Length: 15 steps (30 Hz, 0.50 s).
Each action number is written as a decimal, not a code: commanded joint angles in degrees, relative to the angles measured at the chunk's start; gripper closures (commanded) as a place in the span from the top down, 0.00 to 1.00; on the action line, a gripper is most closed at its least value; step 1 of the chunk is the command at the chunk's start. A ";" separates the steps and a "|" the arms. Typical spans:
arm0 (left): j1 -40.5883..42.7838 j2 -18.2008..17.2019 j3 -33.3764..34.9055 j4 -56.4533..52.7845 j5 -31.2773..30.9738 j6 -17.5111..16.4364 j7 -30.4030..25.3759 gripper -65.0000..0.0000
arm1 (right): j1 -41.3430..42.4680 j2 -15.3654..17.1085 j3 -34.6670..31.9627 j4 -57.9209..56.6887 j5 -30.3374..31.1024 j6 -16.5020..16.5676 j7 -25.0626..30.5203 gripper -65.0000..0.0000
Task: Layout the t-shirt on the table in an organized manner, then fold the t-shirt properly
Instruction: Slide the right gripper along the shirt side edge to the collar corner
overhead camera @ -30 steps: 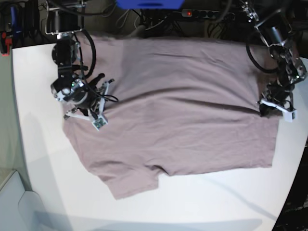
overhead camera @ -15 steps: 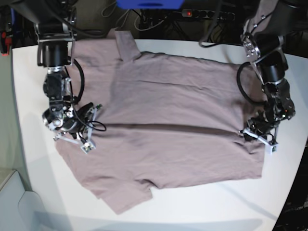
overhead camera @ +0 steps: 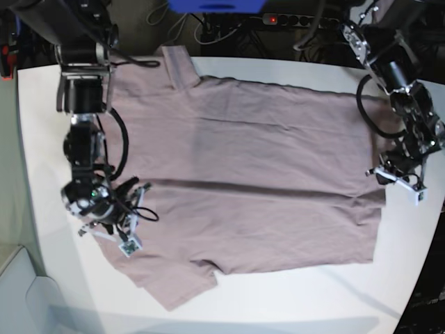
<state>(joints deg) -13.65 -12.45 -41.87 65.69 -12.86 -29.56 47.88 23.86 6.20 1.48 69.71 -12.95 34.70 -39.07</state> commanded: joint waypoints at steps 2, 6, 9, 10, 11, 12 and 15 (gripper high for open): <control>2.79 -0.78 0.15 5.12 -3.18 -0.20 0.96 0.00 | 4.41 0.00 -0.55 -6.11 0.51 -0.19 4.74 0.00; 7.98 -0.70 0.24 5.83 -4.94 -0.20 0.43 0.00 | 11.09 -0.09 -0.46 -20.97 0.51 -0.19 13.09 0.00; 10.62 -0.61 0.24 2.84 -4.94 -0.20 -2.73 0.00 | 14.34 0.09 -0.46 -28.44 0.42 -0.19 17.66 0.00; 10.97 -0.70 0.24 1.61 -4.76 -0.20 -3.61 0.00 | 14.96 0.18 -0.55 -30.02 0.42 -0.28 18.63 0.00; 11.14 -0.78 0.24 0.02 -4.68 -0.20 -4.76 0.00 | 15.40 0.27 -0.55 -31.69 0.42 -0.28 19.60 0.00; 11.23 -0.96 0.24 -1.03 -4.68 -0.20 -5.37 0.00 | 15.66 0.27 -0.55 -32.75 0.42 -0.28 20.39 0.00; 11.06 -1.13 0.06 -3.76 -4.68 -0.20 -6.60 0.00 | 16.01 1.85 -0.29 -35.30 0.33 -0.63 22.32 0.00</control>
<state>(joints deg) -2.79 -13.30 -41.89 62.43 -20.93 -31.14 38.02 37.91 7.09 0.84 33.61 -13.06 34.48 -17.87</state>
